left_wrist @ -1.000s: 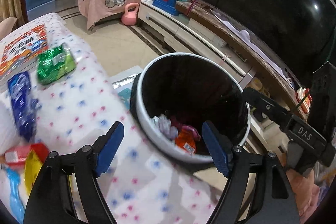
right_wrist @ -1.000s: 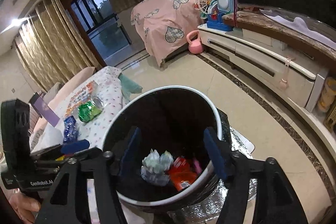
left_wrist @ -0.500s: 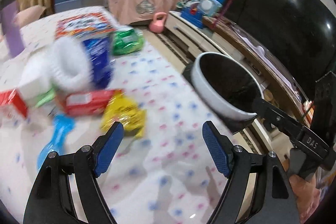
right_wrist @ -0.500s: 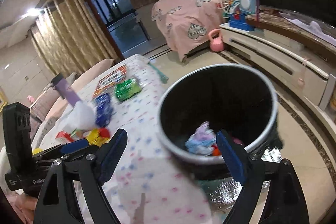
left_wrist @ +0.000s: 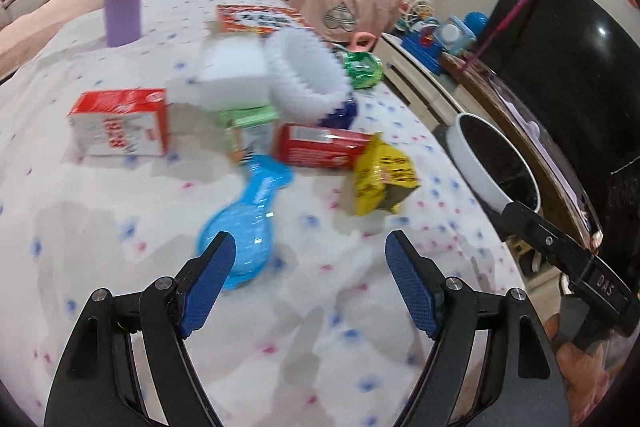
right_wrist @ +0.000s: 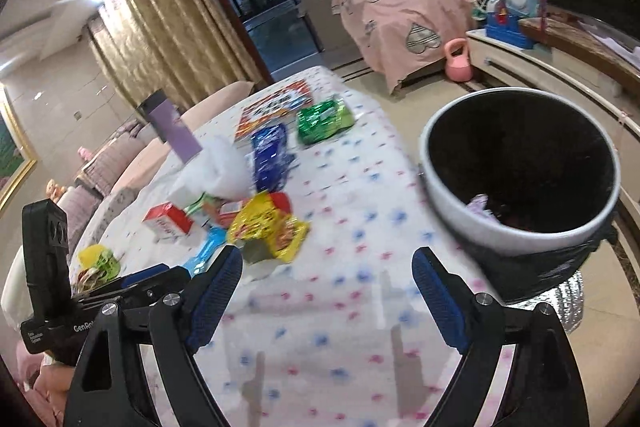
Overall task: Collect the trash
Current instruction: 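Grasp the blue brush packet with the left gripper while the right grasps the yellow bag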
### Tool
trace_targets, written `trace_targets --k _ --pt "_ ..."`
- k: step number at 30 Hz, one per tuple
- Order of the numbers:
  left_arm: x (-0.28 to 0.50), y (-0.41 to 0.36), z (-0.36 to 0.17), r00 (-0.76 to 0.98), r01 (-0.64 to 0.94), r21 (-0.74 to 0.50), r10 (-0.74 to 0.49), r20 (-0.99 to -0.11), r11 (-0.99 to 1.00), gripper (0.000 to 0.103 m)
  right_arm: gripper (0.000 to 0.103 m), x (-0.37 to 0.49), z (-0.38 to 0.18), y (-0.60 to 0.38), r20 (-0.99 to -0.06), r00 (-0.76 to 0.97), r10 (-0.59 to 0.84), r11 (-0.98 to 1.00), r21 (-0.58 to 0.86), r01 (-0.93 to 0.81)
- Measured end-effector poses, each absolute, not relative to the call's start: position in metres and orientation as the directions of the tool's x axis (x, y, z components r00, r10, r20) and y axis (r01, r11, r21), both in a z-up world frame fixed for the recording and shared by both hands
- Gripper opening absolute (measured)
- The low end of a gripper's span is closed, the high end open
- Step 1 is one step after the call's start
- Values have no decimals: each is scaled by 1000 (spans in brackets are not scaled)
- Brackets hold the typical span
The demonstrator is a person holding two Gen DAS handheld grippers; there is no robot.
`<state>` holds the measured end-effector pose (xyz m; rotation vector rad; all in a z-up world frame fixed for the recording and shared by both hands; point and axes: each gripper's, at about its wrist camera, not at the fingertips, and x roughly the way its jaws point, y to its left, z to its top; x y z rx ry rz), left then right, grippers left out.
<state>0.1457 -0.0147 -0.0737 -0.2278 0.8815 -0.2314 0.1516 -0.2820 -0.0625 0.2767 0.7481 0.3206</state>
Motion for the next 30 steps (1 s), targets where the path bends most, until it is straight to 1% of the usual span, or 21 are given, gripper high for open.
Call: trace_targets --k 8,13,20,24,26,27,28,29,30 --pt "145 3 -83 604 73 -279 -266 -751 957 79 88 155 -70 -249 -631 661 407 910 341 -234" --pt "155 6 -89 575 95 -253 -260 -776 963 79 88 163 -75 -239 -636 649 417 907 340 -250" --pt "170 5 -103 540 129 -185 -226 -811 974 79 87 182 -81 -224 -645 635 426 904 335 -266" --pt "176 -1 -108 548 142 -141 -196 -813 980 79 73 196 -87 -213 -659 625 419 908 310 -282" --pt "178 -8 -109 549 157 -105 -175 -817 982 79 65 204 -92 -208 -668 622 409 913 299 -279" --pt "178 -12 -110 553 171 -85 -167 -817 982 78 50 206 -94 -208 -674 621 401 916 292 -275" --pt "177 -15 -110 554 180 -74 -163 -816 981 69 30 209 -97 -207 -681 614 399 917 291 -273" --pt "175 -18 -110 561 192 -52 -153 -814 980 59 20 211 -99 -207 -683 610 402 916 294 -275" --pt "173 -21 -109 564 208 -40 -153 -812 977 55 11 211 -100 -208 -685 609 399 917 291 -273"
